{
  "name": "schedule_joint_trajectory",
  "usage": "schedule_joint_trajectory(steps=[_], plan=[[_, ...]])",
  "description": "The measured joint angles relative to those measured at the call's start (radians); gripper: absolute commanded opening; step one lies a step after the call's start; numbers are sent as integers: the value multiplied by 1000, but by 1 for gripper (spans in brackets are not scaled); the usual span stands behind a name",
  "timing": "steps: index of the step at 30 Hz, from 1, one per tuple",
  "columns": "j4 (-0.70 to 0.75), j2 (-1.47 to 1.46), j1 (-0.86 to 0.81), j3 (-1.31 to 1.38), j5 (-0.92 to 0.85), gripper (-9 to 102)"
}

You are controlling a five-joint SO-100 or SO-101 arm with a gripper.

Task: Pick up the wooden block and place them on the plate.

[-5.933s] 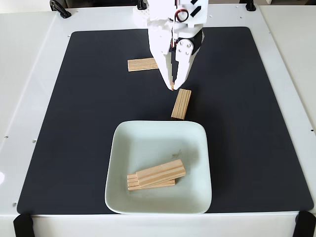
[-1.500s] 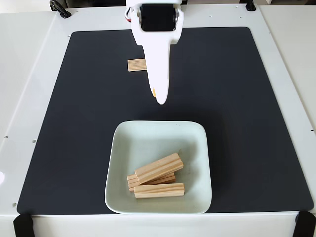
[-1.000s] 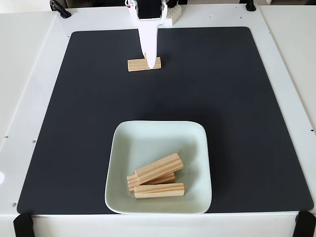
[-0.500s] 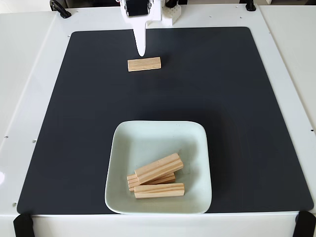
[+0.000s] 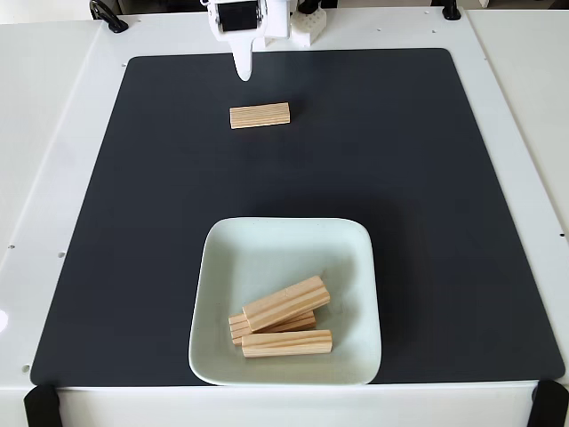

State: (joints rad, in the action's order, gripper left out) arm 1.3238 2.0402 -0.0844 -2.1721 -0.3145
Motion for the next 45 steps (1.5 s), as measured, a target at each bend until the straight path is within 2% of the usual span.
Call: schedule_joint_trajectory(steps=[3,7,12,17,21,29,38,41,45], plan=[[-46,0,0,-38,0,22],[-60,0,0,-44,-15,32],[-118,-2,0,-117,-78,32],[-224,-2,-14,-193,-91,32],[-256,-3,-12,-213,-91,32],[-341,-5,-5,-308,-91,25],[-347,-107,-5,-293,-91,22],[-345,-156,-9,-261,-91,16],[-347,-181,-3,-236,-87,3]])
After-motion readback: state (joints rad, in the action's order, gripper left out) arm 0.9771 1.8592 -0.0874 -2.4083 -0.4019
